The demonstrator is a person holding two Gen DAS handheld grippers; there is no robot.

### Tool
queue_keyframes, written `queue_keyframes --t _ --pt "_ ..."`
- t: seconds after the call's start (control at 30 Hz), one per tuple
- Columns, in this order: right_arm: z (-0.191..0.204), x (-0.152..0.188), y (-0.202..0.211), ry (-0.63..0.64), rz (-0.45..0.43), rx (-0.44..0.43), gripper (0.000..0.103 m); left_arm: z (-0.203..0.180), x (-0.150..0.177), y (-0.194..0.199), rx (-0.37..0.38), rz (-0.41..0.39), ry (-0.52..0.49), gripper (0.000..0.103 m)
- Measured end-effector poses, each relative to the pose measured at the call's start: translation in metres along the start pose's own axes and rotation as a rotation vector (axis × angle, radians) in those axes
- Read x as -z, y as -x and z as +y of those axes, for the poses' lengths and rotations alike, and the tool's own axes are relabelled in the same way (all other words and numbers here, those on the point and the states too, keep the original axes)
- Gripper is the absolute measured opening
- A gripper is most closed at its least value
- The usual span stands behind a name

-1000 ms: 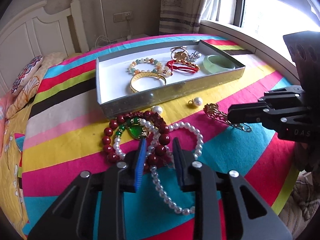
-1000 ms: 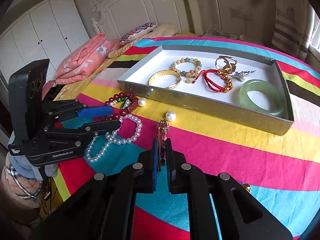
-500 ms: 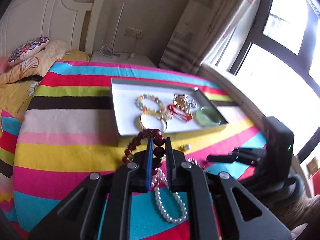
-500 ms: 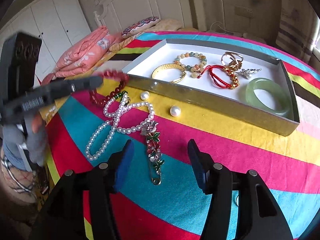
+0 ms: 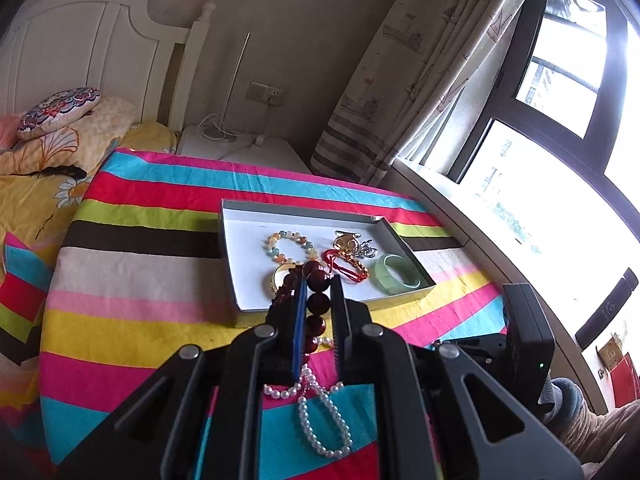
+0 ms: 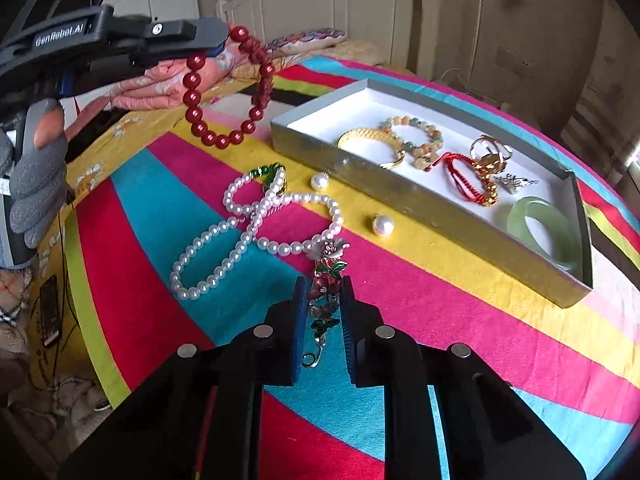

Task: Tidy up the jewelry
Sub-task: 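Carry the red bead bracelet with the left tool while the right tool carries the brooch into the tray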

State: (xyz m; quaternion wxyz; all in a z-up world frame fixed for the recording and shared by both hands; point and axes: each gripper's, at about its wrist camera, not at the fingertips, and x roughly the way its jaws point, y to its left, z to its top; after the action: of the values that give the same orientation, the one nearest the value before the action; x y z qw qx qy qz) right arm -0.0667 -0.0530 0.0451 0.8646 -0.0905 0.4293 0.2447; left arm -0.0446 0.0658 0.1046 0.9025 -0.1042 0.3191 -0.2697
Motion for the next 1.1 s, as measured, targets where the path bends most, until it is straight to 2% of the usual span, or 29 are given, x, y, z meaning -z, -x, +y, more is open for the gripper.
queue_keyframes --t 0.53,0.83,1.1 --pt "-0.019 -0.004 0.027 -0.068 -0.091 -0.010 0.017 -0.016 -0.017 -0.012 -0.005 0.017 -0.049 0.011" --pt "-0.063 -0.011 0.046 -0.163 -0.161 0.026 0.017 -0.027 -0.042 -0.041 -0.016 0.042 -0.074 0.011" --pt "-0.113 -0.031 0.041 -0.213 -0.172 0.097 0.017 -0.037 -0.066 -0.092 -0.021 0.082 -0.072 0.011"
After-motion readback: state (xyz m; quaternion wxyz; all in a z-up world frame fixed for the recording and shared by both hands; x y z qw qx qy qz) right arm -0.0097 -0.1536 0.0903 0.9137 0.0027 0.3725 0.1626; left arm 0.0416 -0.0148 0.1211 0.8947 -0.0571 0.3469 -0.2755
